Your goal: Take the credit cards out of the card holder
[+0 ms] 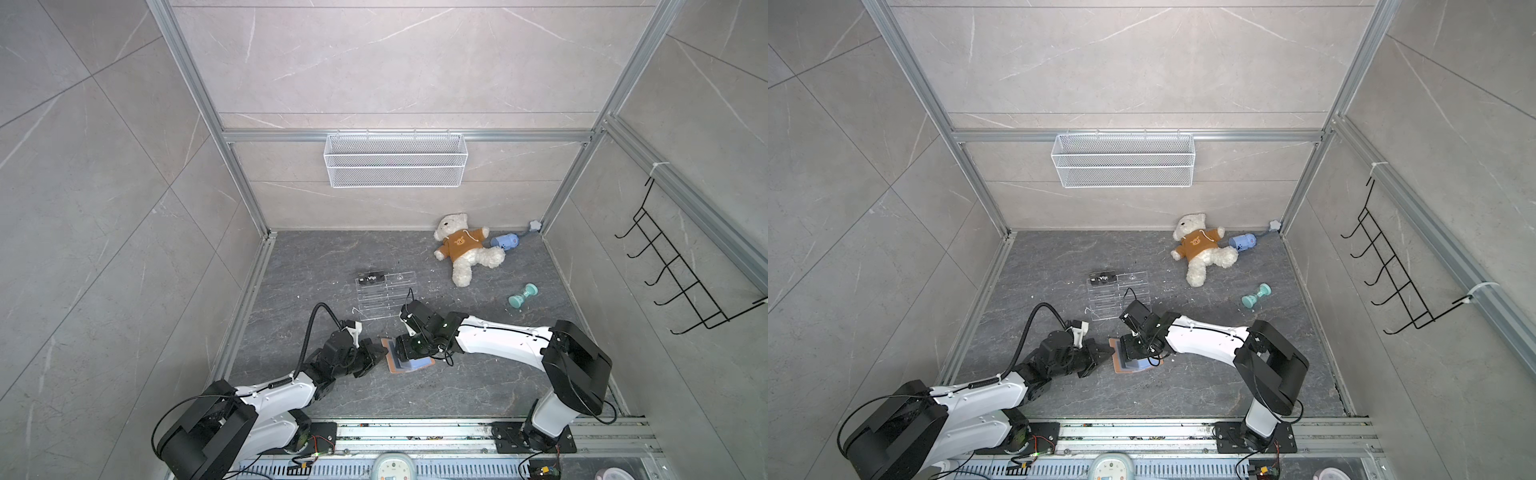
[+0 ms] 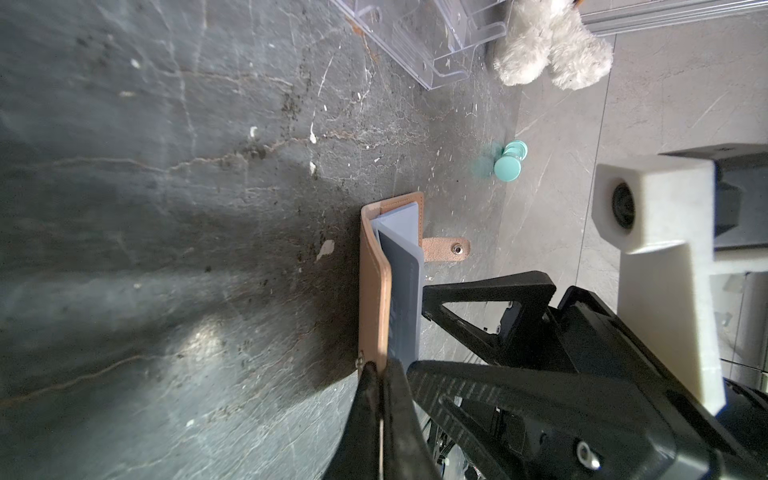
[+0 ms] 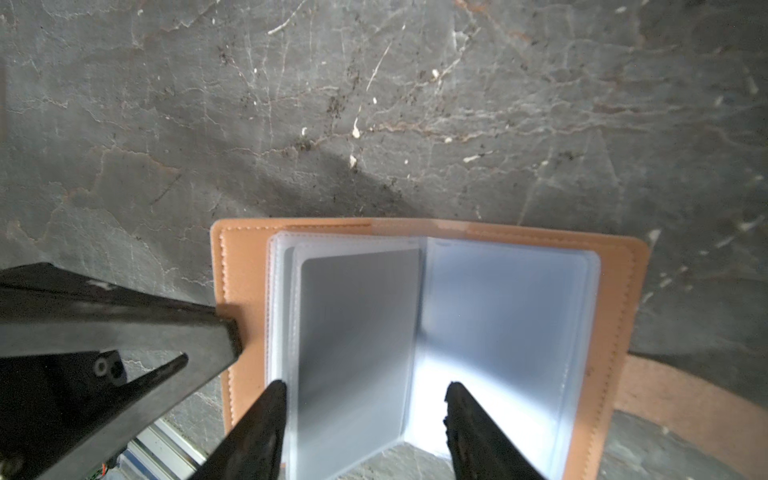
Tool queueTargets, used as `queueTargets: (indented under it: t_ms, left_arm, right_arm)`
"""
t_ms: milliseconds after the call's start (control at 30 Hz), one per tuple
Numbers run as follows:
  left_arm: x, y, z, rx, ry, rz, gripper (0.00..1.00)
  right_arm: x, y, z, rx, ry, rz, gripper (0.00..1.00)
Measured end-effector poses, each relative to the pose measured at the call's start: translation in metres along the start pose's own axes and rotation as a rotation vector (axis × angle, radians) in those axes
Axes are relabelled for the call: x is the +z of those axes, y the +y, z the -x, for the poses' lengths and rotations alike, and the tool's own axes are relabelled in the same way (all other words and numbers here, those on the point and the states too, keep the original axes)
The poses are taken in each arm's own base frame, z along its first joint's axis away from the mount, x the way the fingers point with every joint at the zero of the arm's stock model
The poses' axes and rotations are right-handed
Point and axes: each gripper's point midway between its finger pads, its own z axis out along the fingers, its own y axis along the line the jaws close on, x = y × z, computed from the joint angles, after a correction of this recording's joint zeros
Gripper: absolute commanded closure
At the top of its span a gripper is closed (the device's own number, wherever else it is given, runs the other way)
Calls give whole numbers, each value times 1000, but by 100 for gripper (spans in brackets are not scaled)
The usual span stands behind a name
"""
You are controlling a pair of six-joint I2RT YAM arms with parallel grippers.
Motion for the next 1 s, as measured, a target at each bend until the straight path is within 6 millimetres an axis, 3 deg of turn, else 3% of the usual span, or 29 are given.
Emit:
queueTargets:
  t_ms: [467, 1000]
  left_arm:
    - [0, 0, -1, 5, 3, 0, 100]
    - [0, 0, -1, 15, 4, 2, 100]
  right_arm:
    - [-2, -3, 4, 12, -9, 0, 47]
    - [-10, -9, 14, 36, -32, 8, 68]
